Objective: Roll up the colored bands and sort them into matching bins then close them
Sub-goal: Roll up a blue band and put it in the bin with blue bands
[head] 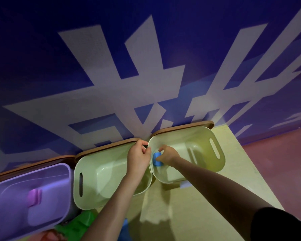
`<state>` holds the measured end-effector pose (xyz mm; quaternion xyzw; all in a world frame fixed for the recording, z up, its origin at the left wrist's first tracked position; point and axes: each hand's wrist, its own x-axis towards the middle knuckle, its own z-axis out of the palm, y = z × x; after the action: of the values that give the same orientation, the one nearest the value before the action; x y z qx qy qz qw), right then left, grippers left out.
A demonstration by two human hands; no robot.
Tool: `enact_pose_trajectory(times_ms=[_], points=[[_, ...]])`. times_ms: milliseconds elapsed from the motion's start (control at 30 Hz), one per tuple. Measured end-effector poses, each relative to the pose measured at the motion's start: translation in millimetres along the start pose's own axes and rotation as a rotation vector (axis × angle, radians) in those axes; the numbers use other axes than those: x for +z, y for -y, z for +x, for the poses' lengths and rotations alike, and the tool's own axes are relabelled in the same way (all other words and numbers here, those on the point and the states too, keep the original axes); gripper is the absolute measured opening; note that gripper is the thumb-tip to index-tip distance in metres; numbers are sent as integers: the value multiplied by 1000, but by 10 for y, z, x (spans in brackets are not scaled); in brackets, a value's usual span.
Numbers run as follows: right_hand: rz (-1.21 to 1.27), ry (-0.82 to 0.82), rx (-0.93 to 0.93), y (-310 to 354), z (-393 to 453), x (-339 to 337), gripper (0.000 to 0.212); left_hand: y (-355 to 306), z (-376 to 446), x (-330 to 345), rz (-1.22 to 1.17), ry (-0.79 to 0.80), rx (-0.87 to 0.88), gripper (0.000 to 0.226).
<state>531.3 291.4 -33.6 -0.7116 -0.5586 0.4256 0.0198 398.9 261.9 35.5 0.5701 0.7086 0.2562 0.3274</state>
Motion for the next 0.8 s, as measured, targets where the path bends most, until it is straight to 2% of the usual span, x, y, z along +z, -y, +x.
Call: enact_pose_trajectory(times_ms=[167,433,667,800], points=[[-43,-13,8,11,3,-22,47,12,-8,-44,13,-25,28,12],[-33,-30,40,13,-61,-100,42,-22,-7,-78,-17,-58,29,13],[34,-104,23,52,-300,-328,33,-47,-159,-262,-30,-79,58,11],[205,-214,-44,120,-558,-434,29,-49,-350,-447,-48,-78,82,10]])
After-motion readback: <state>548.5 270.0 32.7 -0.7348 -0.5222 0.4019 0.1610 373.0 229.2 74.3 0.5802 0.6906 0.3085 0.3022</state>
